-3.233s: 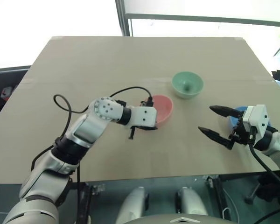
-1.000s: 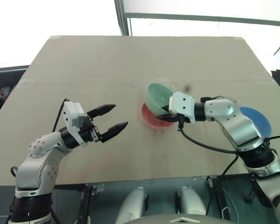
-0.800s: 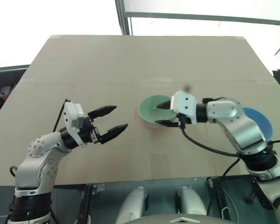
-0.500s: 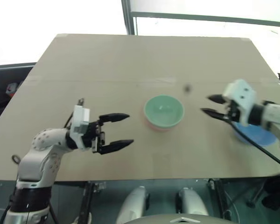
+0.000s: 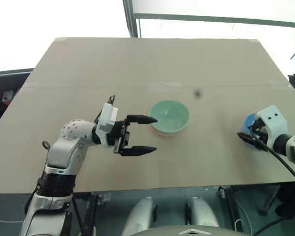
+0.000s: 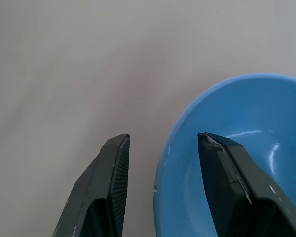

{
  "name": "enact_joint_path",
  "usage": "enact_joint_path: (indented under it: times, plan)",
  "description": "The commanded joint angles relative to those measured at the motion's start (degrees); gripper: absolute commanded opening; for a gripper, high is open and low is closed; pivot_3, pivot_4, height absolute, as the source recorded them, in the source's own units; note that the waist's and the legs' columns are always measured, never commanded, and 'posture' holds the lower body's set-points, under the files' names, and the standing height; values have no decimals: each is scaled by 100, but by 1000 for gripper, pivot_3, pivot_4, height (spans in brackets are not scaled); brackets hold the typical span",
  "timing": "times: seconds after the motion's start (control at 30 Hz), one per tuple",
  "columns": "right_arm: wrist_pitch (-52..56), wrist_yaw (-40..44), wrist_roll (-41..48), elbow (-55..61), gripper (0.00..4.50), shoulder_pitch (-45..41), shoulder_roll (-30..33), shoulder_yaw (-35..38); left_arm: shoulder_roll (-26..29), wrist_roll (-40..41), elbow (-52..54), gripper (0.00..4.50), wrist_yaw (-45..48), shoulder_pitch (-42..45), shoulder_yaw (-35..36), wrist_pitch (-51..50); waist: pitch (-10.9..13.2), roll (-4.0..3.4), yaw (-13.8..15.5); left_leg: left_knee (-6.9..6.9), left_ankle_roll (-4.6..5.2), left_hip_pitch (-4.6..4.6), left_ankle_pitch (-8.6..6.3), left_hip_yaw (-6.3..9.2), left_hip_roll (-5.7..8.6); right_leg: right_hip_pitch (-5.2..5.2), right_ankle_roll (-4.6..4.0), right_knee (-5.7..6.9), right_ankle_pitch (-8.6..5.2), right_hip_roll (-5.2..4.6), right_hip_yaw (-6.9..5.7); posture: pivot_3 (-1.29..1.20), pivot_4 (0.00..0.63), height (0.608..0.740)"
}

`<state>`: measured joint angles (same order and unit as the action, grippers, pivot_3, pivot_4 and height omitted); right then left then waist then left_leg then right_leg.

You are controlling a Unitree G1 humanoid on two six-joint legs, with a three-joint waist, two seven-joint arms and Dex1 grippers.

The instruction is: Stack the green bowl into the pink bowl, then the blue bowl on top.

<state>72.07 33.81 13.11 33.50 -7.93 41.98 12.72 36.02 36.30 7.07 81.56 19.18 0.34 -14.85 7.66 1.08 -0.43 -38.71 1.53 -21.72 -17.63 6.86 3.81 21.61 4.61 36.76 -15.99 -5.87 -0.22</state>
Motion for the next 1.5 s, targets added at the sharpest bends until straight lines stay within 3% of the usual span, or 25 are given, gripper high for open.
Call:
enact_joint_path:
  times: [0.03, 0.13, 0.3, 0.47, 0.67, 0.8, 1.0, 1.13, 1.3, 1.43, 1.5]
  plan:
    - [-55, -126, 55, -109, 1282, -39, 36, -13, 47, 108, 171, 4500, 66, 9, 54, 0, 1, -1, -6, 0, 0, 0, 0, 0, 0, 0, 0, -1, 0, 0, 0, 0, 150, 740]
    - [-224, -169, 55, -192, 68, -132, 114, -91, 26, 92, 195, 4500, -39, -25, 100, 5, 0, -1, -22, 1, 0, 1, 0, 0, -4, 0, 0, 0, 0, 2, -3, 0, 150, 740]
    - [-1338, -57, 48, 103, 68, -419, 182, -298, -86, -119, 213, 4500, -529, -185, 211, 163, 2, -3, -39, -1, -1, 4, 1, -8, -5, -1, 0, -1, 0, 3, 2, 0, 150, 740]
    - [-2454, 495, 666, 641, 68, -918, -239, -659, -245, -232, 173, 4500, -1308, -372, 371, 30, 1, -1, -44, 0, -1, 3, 1, -1, -11, 0, 0, -2, 0, 6, -4, 0, 150, 740]
    - [-2402, 1101, 1439, 583, 68, -2102, -918, -1931, -111, -154, 288, 4500, -1551, -855, 691, 32, 0, 1, -32, 2, -1, 0, 1, 6, -9, 3, 0, -1, 0, 3, -7, 0, 150, 740]
    - [-3013, 1489, 969, -207, 68, -2336, -881, -2727, -66, -113, 422, 4500, -1663, -961, 797, -3, -3, 5, 1, -2, -1, -1, 1, 27, -2, -1, 0, 3, 0, 1, -20, 0, 150, 740]
    - [-3881, 1784, 479, -1170, 2063, -2654, -1011, -3167, 2, -92, 851, 4500, -1900, -1282, 915, -129, -2, 4, -58, 1, -2, -1, 1, 19, -2, 5, 0, 4, 0, -2, -20, 0, 150, 740]
    - [-3778, 1697, 850, -787, 3590, -2512, -972, -2567, 198, -209, 1180, 4500, -2092, -1591, 949, -380, -1, 3, -62, 10, -3, 0, 1, 24, -4, 8, 0, 5, 0, -1, -23, 0, 150, 740]
    - [-3156, 1800, 2094, 548, 3590, -1468, -319, -1043, 280, -411, 1555, 4500, -2553, -1998, 1212, -303, 0, 2, 20, 14, -1, -7, 0, 45, 3, 6, 0, 3, 0, -7, -28, 0, 150, 740]
    - [-3043, 2229, 2019, 573, 3590, 552, 587, 728, 597, -286, 1691, 4500, -2508, -2520, 1708, -526, 1, 0, 88, 22, -2, -6, 1, 29, 0, -1, -1, -11, -1, -7, -25, 0, 150, 740]
    - [-3233, 2291, 1979, 494, 3590, 1050, 750, 1135, 748, -126, 1713, 4500, -2416, -2644, 1882, -656, 4, -7, 99, 23, 0, 5, -1, 23, -2, -10, -1, -8, -1, -7, -22, 0, 150, 740]
